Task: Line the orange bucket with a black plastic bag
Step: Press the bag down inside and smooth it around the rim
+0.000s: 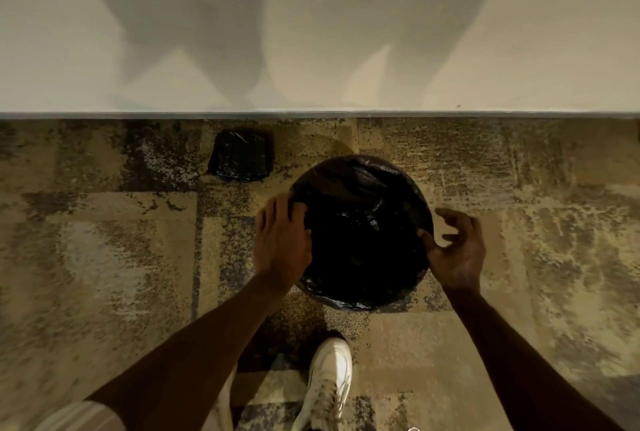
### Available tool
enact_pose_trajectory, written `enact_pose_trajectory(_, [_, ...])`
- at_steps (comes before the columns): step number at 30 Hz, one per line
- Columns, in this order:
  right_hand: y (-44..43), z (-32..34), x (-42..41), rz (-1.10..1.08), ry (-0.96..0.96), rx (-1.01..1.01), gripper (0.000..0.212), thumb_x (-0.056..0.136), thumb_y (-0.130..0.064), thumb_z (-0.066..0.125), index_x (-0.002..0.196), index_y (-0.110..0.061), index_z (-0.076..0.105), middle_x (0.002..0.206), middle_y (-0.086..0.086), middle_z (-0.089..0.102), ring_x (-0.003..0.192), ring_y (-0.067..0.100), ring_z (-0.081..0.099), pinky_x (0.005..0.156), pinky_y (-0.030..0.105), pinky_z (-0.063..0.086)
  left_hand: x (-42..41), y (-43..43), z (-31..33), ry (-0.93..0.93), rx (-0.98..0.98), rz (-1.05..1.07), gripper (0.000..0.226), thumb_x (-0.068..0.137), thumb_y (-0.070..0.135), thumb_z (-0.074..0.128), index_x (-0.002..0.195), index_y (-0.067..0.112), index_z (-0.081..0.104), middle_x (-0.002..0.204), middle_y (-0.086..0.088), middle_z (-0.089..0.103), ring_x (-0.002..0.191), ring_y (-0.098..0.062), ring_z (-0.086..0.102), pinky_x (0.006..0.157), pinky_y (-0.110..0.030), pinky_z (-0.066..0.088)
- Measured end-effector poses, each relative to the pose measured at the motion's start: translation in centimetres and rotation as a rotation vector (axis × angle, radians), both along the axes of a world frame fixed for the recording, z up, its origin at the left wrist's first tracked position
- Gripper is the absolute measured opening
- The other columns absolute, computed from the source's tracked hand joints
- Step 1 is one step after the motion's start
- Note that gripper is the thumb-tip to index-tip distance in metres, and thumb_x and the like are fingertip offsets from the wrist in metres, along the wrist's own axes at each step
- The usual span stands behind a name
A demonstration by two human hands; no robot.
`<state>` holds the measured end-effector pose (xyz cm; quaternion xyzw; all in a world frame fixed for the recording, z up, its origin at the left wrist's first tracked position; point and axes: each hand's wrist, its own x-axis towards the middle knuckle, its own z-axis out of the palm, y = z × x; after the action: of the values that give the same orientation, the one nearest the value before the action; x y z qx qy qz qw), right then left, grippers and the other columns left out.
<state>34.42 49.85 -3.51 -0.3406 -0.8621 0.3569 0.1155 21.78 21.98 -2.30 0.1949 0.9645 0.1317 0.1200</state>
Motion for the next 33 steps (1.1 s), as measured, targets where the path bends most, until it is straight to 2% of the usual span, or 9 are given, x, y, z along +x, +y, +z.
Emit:
enact_pose_trajectory(5, [-1.2,-1.6,2.9,-0.286,0.012,-0.383,0.047,0.082,-0.016,0.088,0.125,-0.018,0.067,0.109,0.006,0.078,0.105,0.020,0.075,0.089,0.044,0.063,-1.2,-1.0,-1.2,-0.249,0.371,0.518,0.048,0.086,0.016,0.080,0.125,0.012,0.051,0.127,-0.008,0.059,0.103,-0.027,0.068,0.081,-0.043,0.061])
enact_pose_trajectory(7, [-1.5,-1.9,3.1,-0.431,0.063,-0.596,0.046,0.085,-0.011,0.084,0.128,-0.010,0.067,0.108,0.010,0.080,0.106,0.025,0.077,0.092,0.046,0.062,-1.7,-0.9,-1.3,-0.381,0.490,0.777,0.043,0.080,0.015,0.087,0.113,0.013,0.059,0.106,-0.005,0.069,0.094,-0.026,0.071,0.082,-0.045,0.061])
enact_pose_trajectory(10, [-1.9,-1.9,2.9,-0.603,0.149,-0.820,0.040,0.087,-0.008,0.082,0.125,-0.001,0.069,0.110,0.014,0.079,0.110,0.036,0.075,0.079,0.038,0.061,-2.1,-0.8,-1.6,-0.539,0.590,0.997,0.033,0.075,0.014,0.091,0.097,0.013,0.067,0.097,-0.008,0.074,0.094,-0.029,0.073,0.083,-0.046,0.064])
enact_pose_trajectory(14, [-2.0,-1.9,3.1,-0.594,0.141,-0.866,0.051,0.077,-0.021,0.085,0.122,0.000,0.072,0.116,0.015,0.078,0.113,0.034,0.074,0.081,0.036,0.058,-2.5,-0.9,-1.5,-0.611,0.595,0.967,0.036,0.075,0.014,0.091,0.106,0.006,0.074,0.101,-0.007,0.076,0.093,-0.025,0.073,0.082,-0.041,0.064])
enact_pose_trajectory(20, [-2.0,-1.4,2.6,-0.500,0.116,-0.817,0.032,0.094,-0.004,0.073,0.124,0.005,0.068,0.112,0.013,0.078,0.111,0.031,0.073,0.077,0.028,0.060,-2.6,-1.2,-1.0,-0.529,0.512,0.808,0.032,0.078,0.021,0.090,0.106,0.010,0.076,0.089,0.001,0.072,0.083,-0.018,0.070,0.067,-0.025,0.053])
enact_pose_trajectory(22, [-2.0,-1.4,1.9,-0.498,0.105,-0.820,0.032,0.095,-0.003,0.071,0.125,0.006,0.066,0.120,0.020,0.075,0.112,0.031,0.072,0.074,0.025,0.061,-2.6,-1.3,-0.8,-0.485,0.484,0.769,0.031,0.080,0.023,0.089,0.106,0.012,0.076,0.092,-0.001,0.075,0.088,-0.022,0.072,0.071,-0.029,0.057])
enact_pose_trajectory(27, [-0.9,-0.8,-1.0,-0.440,0.086,-0.752,0.023,0.095,-0.008,0.073,0.118,-0.004,0.070,0.117,0.017,0.077,0.117,0.037,0.071,0.088,0.046,0.061,-3.8,-1.3,0.4,-0.411,0.510,0.770,0.033,0.081,0.026,0.088,0.109,0.012,0.076,0.101,-0.006,0.078,0.090,-0.022,0.070,0.079,-0.037,0.060])
enact_pose_trajectory(30, [0.3,0.1,-3.7,-0.334,0.062,-0.608,0.012,0.095,-0.012,0.074,0.105,-0.021,0.073,0.108,0.006,0.079,0.109,0.029,0.075,0.092,0.051,0.062,-5.5,-1.1,1.3,-0.380,0.524,0.726,0.037,0.079,0.033,0.088,0.109,0.014,0.077,0.103,-0.005,0.080,0.095,-0.024,0.074,0.084,-0.043,0.064])
enact_pose_trajectory(33, [1.2,0.8,-6.3,-0.195,-0.023,-0.346,0.023,0.096,-0.024,0.073,0.118,-0.017,0.071,0.109,0.007,0.079,0.101,0.021,0.075,0.089,0.051,0.064,-7.8,-0.7,1.9,-0.338,0.534,0.697,0.036,0.079,0.034,0.089,0.107,0.014,0.078,0.103,-0.007,0.080,0.097,-0.027,0.074,0.085,-0.048,0.064])
